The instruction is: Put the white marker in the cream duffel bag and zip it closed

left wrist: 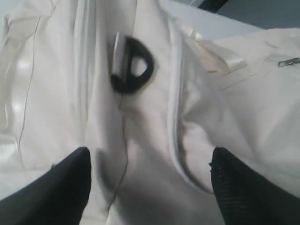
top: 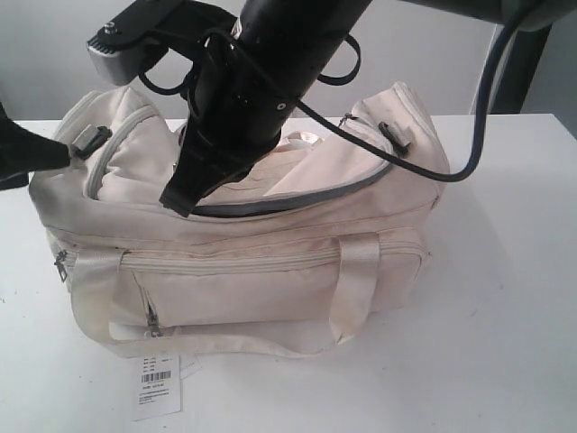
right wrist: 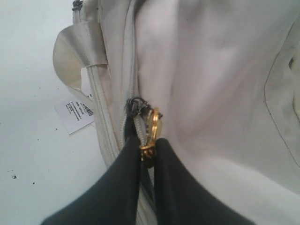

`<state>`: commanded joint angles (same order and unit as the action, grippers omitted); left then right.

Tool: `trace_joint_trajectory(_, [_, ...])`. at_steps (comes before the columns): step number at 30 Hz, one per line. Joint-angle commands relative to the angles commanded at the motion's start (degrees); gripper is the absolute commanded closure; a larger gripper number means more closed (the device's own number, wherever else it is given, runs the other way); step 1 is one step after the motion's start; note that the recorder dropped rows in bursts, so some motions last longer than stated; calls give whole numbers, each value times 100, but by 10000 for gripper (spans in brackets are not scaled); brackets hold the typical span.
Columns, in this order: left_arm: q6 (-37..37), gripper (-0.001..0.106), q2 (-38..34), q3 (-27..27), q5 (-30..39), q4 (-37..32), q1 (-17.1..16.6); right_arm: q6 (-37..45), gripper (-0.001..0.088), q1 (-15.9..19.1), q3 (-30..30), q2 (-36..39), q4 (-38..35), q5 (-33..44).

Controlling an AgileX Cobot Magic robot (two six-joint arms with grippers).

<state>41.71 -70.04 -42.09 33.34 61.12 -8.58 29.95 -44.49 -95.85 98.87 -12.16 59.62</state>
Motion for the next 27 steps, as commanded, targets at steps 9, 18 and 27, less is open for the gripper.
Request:
trace_joint_trajectory(9, [416, 313, 28, 935, -275, 1199, 12, 0, 868, 0, 0, 0, 0, 32])
trace_joint_trajectory(18, [1760, 358, -44, 1135, 1, 2776, 211, 0, 868, 0, 0, 0, -25, 61])
trace_joint_trajectory(27, [2010, 892, -353, 1135, -366, 2881, 478, 0, 868, 0, 0, 0, 18, 198])
